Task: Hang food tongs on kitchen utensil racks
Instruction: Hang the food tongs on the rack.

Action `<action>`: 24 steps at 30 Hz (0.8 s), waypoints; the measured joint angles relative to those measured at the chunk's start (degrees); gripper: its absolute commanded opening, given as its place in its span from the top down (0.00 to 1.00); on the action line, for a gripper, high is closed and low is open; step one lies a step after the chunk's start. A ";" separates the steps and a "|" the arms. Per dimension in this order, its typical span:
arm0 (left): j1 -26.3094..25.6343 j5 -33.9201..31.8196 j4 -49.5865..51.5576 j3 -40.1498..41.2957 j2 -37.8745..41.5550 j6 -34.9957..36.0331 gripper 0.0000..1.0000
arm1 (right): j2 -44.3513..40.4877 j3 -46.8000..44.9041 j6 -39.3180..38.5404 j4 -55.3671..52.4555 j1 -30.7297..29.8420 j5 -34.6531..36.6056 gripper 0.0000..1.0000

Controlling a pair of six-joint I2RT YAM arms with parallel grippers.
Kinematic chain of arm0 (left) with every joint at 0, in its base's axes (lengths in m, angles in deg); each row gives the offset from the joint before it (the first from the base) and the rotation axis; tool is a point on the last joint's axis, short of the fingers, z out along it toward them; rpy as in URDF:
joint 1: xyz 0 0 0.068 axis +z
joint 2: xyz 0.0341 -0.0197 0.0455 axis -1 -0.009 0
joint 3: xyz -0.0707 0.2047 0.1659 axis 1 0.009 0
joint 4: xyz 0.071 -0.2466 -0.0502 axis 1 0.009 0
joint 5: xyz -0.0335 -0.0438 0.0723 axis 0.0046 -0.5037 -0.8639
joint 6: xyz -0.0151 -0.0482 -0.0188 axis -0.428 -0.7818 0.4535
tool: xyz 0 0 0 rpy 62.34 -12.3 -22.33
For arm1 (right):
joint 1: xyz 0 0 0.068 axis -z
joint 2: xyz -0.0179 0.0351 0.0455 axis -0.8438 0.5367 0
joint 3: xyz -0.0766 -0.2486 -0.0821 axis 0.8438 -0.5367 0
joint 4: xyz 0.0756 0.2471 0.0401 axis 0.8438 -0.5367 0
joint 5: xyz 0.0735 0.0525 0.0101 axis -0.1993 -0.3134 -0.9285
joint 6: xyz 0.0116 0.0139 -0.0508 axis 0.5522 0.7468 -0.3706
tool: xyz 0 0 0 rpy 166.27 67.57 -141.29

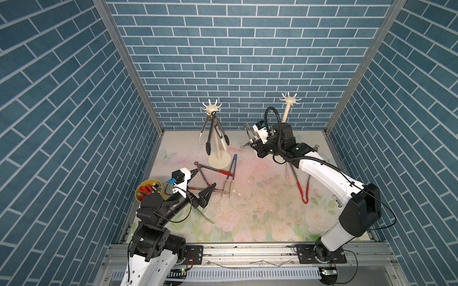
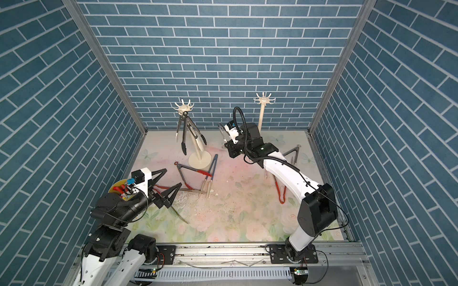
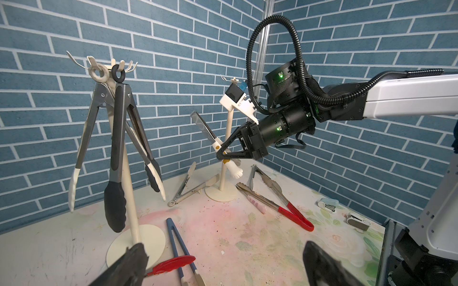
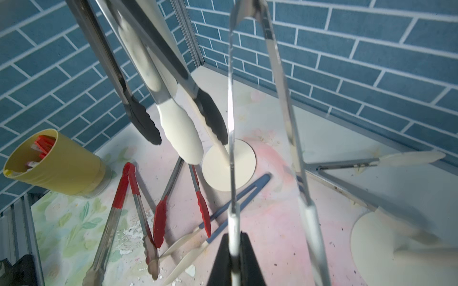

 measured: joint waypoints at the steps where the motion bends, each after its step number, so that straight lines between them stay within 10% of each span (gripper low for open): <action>1: 0.00 0.00 0.02 0.00 0.00 0.00 0.01 | 0.74 1.20 -0.13 0.07 0.13 -0.63 1.00; 24: 0.00 0.04 0.02 0.00 -0.15 0.00 0.01 | 15.34 25.70 -1.90 -4.59 0.63 -15.19 1.00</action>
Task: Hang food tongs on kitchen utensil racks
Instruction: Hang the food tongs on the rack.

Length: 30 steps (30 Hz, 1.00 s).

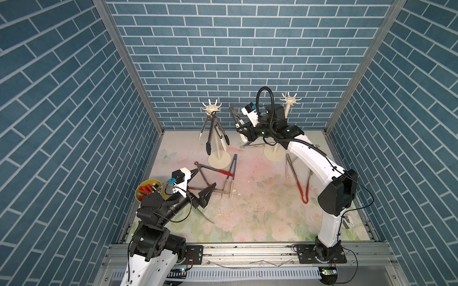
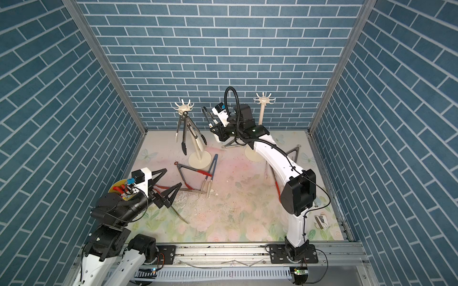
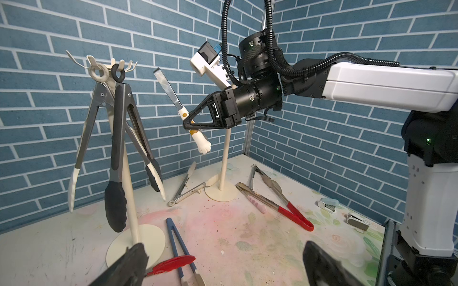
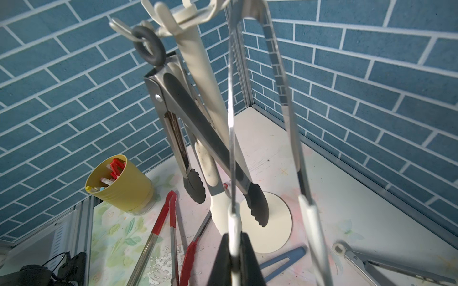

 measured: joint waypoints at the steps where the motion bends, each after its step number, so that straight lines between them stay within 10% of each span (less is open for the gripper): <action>1: 0.00 0.00 0.00 0.00 -0.04 0.00 0.01 | 0.11 0.39 0.00 -0.17 0.00 -0.46 1.00; 30: -0.04 -0.02 0.04 0.00 -0.07 0.00 0.01 | 8.13 14.23 0.02 -3.02 -0.20 -10.99 1.00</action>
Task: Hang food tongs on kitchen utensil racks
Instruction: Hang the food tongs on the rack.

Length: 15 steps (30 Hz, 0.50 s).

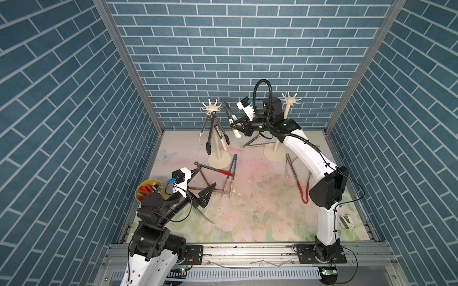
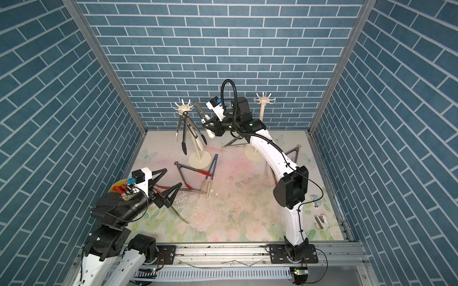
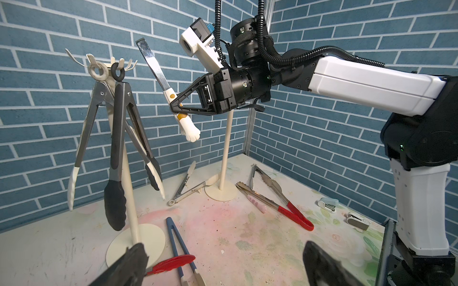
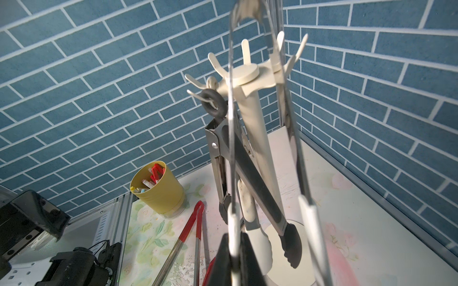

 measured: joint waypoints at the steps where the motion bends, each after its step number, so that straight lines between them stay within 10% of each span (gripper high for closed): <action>1: -0.04 0.00 0.00 0.00 0.00 0.00 0.01 | 0.68 1.05 -0.02 -0.57 -0.09 -0.11 1.00; 15: -0.22 0.00 0.02 0.00 0.00 0.00 0.01 | 4.76 5.07 -0.02 -4.15 -0.96 -0.92 1.00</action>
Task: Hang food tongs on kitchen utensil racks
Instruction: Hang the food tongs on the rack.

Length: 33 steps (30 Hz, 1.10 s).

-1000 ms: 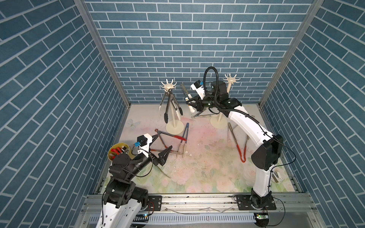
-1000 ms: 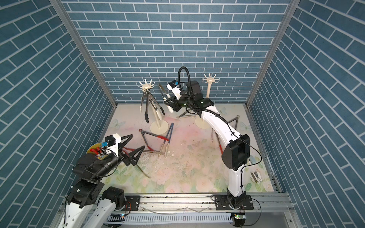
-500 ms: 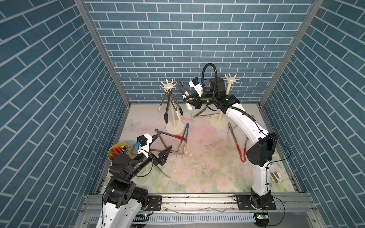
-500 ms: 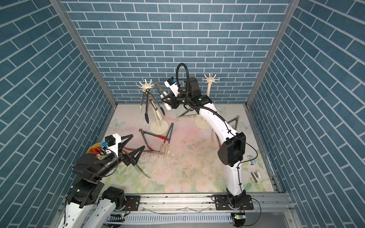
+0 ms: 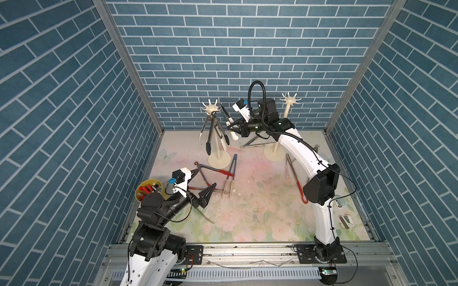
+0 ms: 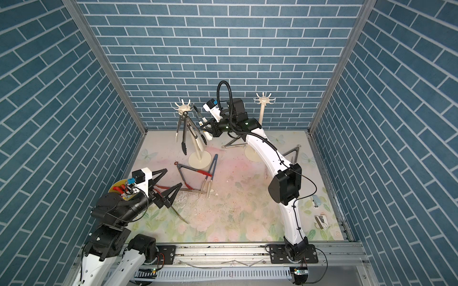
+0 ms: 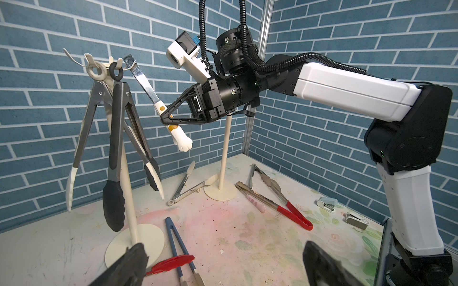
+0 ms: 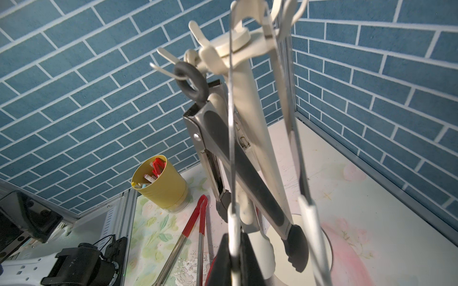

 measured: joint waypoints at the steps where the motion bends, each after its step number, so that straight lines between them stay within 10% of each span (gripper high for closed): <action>1: 0.00 0.00 0.00 0.00 0.00 0.00 0.01 | 0.00 0.00 0.00 -0.11 -0.04 0.00 1.00; 33: -0.11 -0.02 0.02 0.00 0.00 0.00 0.01 | -3.17 -3.37 0.11 0.66 -0.13 1.75 1.00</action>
